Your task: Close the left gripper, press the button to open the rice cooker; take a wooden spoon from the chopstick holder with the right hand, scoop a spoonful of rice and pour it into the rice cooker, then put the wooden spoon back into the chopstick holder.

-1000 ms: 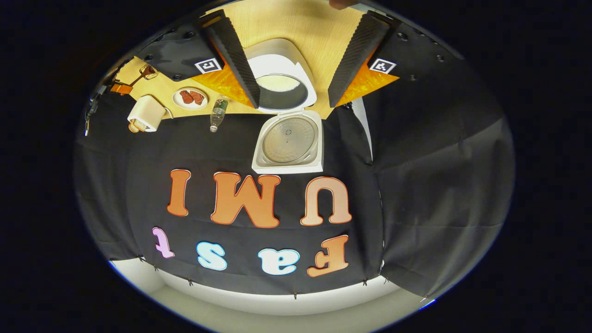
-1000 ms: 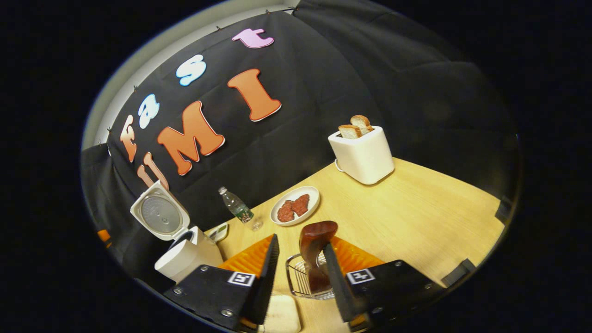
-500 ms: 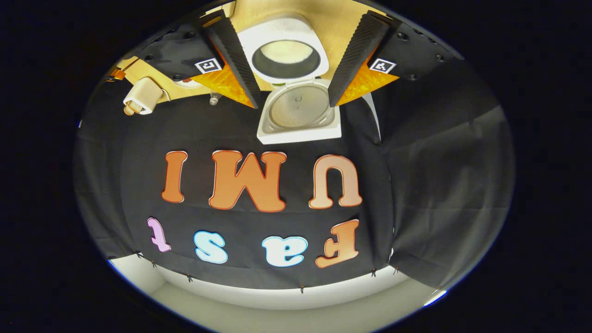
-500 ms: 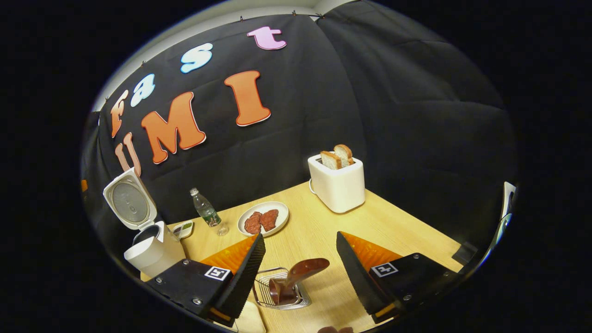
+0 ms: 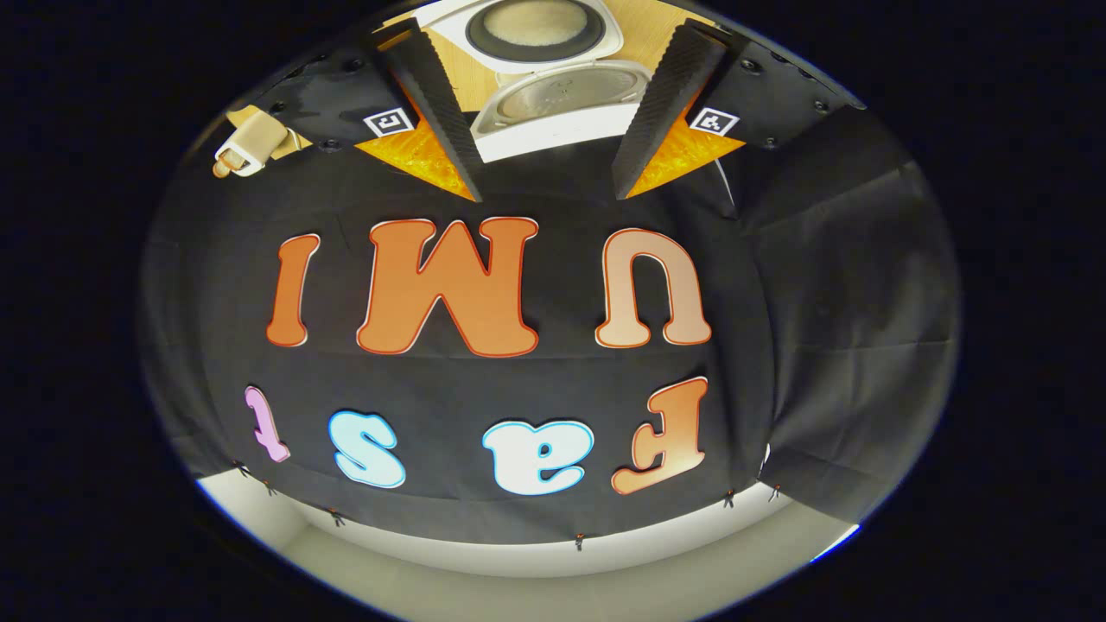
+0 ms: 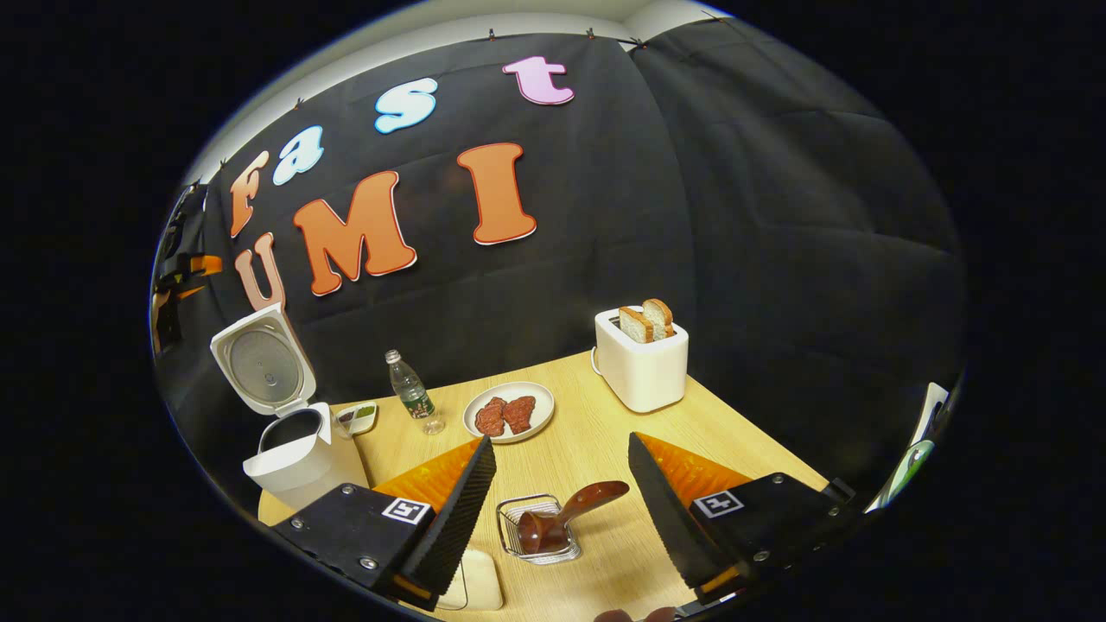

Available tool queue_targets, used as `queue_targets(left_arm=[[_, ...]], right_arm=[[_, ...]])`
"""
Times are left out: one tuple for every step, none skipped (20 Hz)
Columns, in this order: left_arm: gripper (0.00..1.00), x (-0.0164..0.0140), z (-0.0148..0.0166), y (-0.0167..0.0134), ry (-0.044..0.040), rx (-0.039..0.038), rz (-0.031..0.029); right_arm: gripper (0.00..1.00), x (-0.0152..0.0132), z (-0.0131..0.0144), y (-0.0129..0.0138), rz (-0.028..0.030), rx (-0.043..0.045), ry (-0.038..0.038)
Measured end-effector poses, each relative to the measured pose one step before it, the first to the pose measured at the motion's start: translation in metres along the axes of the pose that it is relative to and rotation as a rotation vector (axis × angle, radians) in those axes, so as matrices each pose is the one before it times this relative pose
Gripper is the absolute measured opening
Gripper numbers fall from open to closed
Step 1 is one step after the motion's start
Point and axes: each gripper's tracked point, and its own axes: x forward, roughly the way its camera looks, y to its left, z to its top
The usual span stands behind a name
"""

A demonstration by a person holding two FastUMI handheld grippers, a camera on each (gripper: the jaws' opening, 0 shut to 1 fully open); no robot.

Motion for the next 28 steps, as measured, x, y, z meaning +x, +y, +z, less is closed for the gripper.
queue_targets(left_arm=[[0.99, 0.0165, -0.00123, 0.00456, 0.01142, 0.01137, 0.01537], [0.99, 0.01652, -0.00318, 0.00076, 0.02237, 0.01833, 0.00222], [0.99, 0.01485, -0.00563, 0.00145, 0.02505, 0.01868, 0.00841], [1.0, 0.01338, -0.00839, 0.00175, 0.02827, 0.01032, 0.0105], [0.99, 0.01165, -0.01122, -0.00059, 0.03272, -0.00064, 0.00157], [0.99, 0.01177, -0.0091, -0.00306, 0.02206, -0.01044, -0.00978], [0.99, 0.01124, -0.00991, -0.00154, 0.02531, -0.00818, -0.00347], [0.99, 0.00964, -0.0128, -0.00095, 0.03396, -0.0005, -0.00002], [0.99, 0.0086, -0.01324, -0.00051, 0.0341, 0.00094, 0.00196], [1.0, 0.00712, -0.00996, 0.00084, 0.02693, -0.00932, -0.00139], [1.0, 0.00497, -0.00681, -0.00089, 0.02042, -0.01651, 0.00017], [1.0, 0.00288, -0.00623, 0.00001, 0.01727, -0.01937, 0.00207], [1.0, 0.00004, -0.0061, -0.00007, 0.0203, -0.023, -0.00251], [1.0, -0.00058, -0.00625, 0.00027, 0.01984, -0.02862, -0.00121], [0.99, -0.00221, -0.00065, 0.00085, -0.01817, -0.0356, -0.00253], [1.0, -0.0046, -0.00185, 0.00412, -0.00182, 0.00069, 0.01678], [1.0, -0.00687, -0.00466, 0.00145, -0.00834, 0.01501, -0.00248], [1.0, -0.00886, -0.00301, -0.00293, -0.01195, 0.00145, -0.01224], [1.0, -0.00933, -0.00659, -0.00317, 0.00285, -0.00453, -0.01097], [1.0, -0.00964, -0.00627, -0.00248, 0.00025, 0.00081, -0.00645], [1.0, -0.0106, -0.00861, -0.00308, 0.00925, -0.00509, -0.00319], [1.0, -0.0104, -0.00947, -0.00519, 0.00218, -0.00021, -0.00069], [1.0, -0.01069, -0.00977, -0.0037, 0.00322, 0.00034, 0.00349], [1.0, -0.00947, -0.01201, -0.00638, -0.00086, 0.00143, -0.00243], [1.0, -0.00816, -0.0154, -0.00542, 0.00997, 0.00167, -0.00497], [1.0, -0.00817, -0.01758, -0.00527, 0.01616, -0.00021, -0.00405], [1.0, -0.00499, -0.02012, -0.00613, 0.02165, -0.00206, -0.00878], [1.0, -0.00356, -0.02269, -0.00837, 0.02724, 0.00278, -0.01966]], right_arm=[[0.95, -0.0034, -0.0001, 0.00189, 0.00362, -0.00279, 0.0033], [0.95, -0.00349, 0.00091, 0.00143, 0.00114, -0.0013, 0.00199], [0.95, -0.00279, 0.00035, 0.00104, 0.00222, -0.00228, 0.00014], [0.95, -0.00321, 0.00048, 0.00129, 0.00182, -0.00515, -0.00296], [0.95, -0.00182, 0.00088, -0.00053, -0.00149, -0.00565, -0.00291], [0.95, -0.00172, 0.0006, 0.00014, 0.00126, -0.00581, -0.00135], [0.95, -0.00059, 0.00057, 0.00004, -0.00104, -0.0049, 0.00019], [0.95, -0.00116, 0.00146, -0.00304, -0.01142, -0.00403, -0.00325], [0.95, -0.00025, 0.00511, -0.0053, -0.02048, -0.00043, -0.01689], [0.95, -0.001, 0.00604, -0.00326, -0.01321, 0.00378, -0.01846], [0.95, -0.00221, 0.00478, -0.00221, -0.01089, 0.00446, -0.01573], [0.95, -0.00116, 0.00336, -0.0015, -0.00431, 0.00389, -0.00514], [0.95, -0.00166, 0.00199, -0.00146, -0.00375, 0.00262, -0.00225], [0.95, -0.00091, 0.00354, -0.00206, -0.00644, -0.00127, -0.00497], [0.95, -0.00122, 0.00256, -0.00262, -0.0048, -0.00699, -0.00336], [0.95, -0.00257, 0.00339, -0.00265, -0.00672, -0.00542, -0.00531], [0.95, -0.00252, 0.00444, -0.00065, 0.00235, -0.00187, -0.00755], [0.95, -0.00277, 0.00394, 0.00157, 0.01171, -0.00388, -0.00326], [0.95, -0.0019, 0.00263, 0.00002, 0.00762, -0.00655, -0.00212], [0.95, -0.00172, 0.00292, -0.00005, 0.01124, -0.01079, 0.00176], [0.95, -0.00083, 0.00522, -0.00059, 0.01136, -0.00893, -0.00431], [0.95, -0.0004, 0.00588, -0.00089, 0.00792, -0.00551, -0.01109], [0.95, -0.00075, 0.00625, -0.00093, 0.01166, -0.00272, -0.01416], [0.95, -0.00107, 0.00414, -0.00068, 0.00858, -0.00024, -0.01005], [0.95, 0.0006, 0.00132, -0.00117, 0.01037, 0.00276, -0.00944], [0.95, -0.00099, 0.00094, -0.00017, 0.01135, 0.00537, -0.00691], [0.95, -0.0013, 0.00005, -0.00063, 0.01204, 0.00676, -0.00435], [0.95, -0.00064, -0.00236, -0.00054, 0.00918, 0.00681, -0.0004]])
